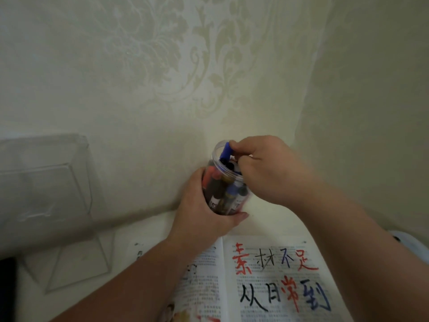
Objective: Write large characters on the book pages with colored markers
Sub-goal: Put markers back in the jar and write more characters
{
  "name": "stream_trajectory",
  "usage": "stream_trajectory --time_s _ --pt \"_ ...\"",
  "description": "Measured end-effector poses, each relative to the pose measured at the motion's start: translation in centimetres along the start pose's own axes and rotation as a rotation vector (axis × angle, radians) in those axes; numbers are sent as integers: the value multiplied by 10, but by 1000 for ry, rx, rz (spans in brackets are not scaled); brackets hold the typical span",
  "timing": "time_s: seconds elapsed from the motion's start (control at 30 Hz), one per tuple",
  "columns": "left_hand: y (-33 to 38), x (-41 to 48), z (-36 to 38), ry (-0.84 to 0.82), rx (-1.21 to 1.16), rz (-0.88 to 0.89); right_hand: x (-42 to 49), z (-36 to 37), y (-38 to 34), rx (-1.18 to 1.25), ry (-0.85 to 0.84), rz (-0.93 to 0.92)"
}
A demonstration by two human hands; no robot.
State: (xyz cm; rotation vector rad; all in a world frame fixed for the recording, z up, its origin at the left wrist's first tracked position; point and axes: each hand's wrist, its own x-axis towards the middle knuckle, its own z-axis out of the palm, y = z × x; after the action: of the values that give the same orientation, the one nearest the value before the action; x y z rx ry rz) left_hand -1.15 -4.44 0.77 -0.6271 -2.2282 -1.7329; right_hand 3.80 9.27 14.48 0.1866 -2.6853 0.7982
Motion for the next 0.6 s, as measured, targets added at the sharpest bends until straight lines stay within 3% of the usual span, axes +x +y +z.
stream_trajectory --time_s 0.1,0.17,0.23,0.33,0.43,0.5,0.6 --pt "1 0 -3 5 -22 -30 12 -2 -14 -166 -141 33" --pt "3 1 -4 -4 -38 -46 17 -1 -16 -165 -128 53" --pt "4 1 -3 -15 -33 -73 14 7 -9 -116 2 23" --pt "3 4 -2 43 65 -103 -2 23 14 -19 339 -129" --pt "-7 7 -4 83 295 -119 -19 31 39 32 454 -165" --pt "-6 4 -5 86 361 -123 -27 32 53 36 408 -104" --pt "0 -1 -6 134 318 -93 -39 34 68 26 173 77"
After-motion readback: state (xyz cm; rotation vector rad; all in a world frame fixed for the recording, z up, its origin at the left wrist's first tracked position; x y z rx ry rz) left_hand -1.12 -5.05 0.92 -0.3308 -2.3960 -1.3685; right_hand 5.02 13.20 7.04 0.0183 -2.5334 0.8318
